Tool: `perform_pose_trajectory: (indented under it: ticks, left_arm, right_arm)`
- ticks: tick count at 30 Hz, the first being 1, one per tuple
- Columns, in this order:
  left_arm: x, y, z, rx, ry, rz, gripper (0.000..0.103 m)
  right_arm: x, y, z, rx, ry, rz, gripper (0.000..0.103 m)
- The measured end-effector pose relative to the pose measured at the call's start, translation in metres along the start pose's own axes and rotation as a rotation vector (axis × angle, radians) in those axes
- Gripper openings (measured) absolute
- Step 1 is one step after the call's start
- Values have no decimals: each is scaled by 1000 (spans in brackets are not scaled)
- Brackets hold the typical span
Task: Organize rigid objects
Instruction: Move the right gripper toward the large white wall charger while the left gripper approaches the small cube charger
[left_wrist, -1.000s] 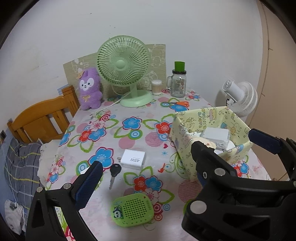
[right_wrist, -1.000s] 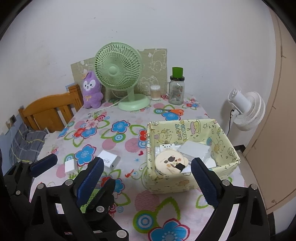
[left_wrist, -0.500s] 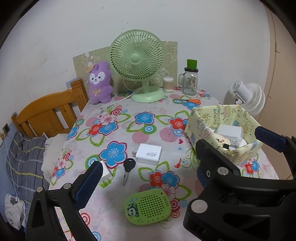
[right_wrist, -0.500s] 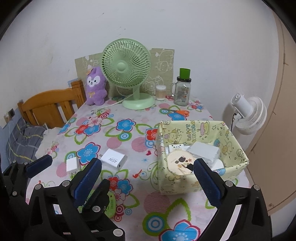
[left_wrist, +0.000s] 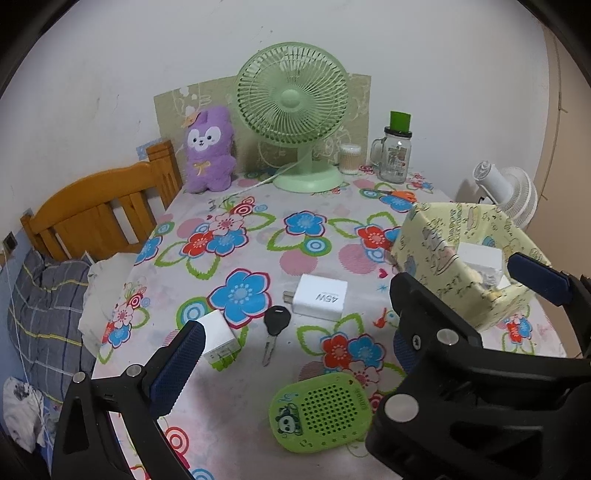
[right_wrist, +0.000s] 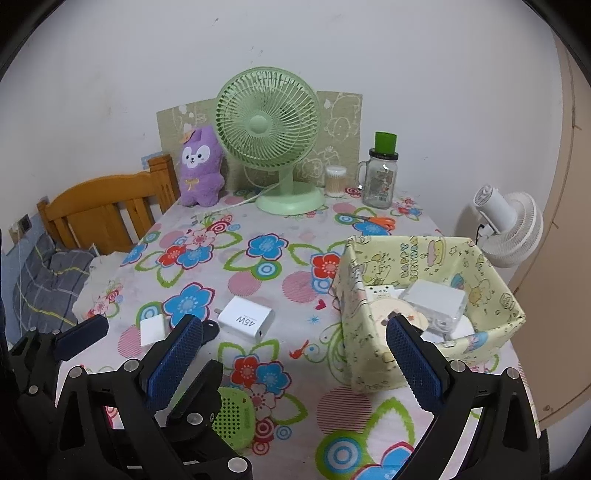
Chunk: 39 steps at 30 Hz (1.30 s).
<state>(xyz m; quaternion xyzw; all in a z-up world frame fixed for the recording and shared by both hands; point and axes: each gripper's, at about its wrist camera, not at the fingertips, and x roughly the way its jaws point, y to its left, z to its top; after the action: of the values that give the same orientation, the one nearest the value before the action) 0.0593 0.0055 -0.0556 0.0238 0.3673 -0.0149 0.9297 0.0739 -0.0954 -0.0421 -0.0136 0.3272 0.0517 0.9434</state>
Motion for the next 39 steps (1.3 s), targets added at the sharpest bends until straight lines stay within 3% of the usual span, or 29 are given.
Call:
perform_pose_trajectory:
  ticks: [6, 14, 26, 39]
  left_arm:
    - [11, 7, -6, 20, 8, 22, 103]
    - [27, 26, -15, -8, 36, -17, 103]
    - [57, 56, -25, -40, 87, 26, 103]
    - [86, 62, -28, -81, 145, 27, 102]
  right_arm:
    - [11, 11, -6, -38, -7, -19, 101]
    - [26, 29, -11, -98, 1, 17, 101]
    - [62, 56, -16, -134, 57, 76, 101]
    - [100, 57, -17, -133, 99, 76, 101]
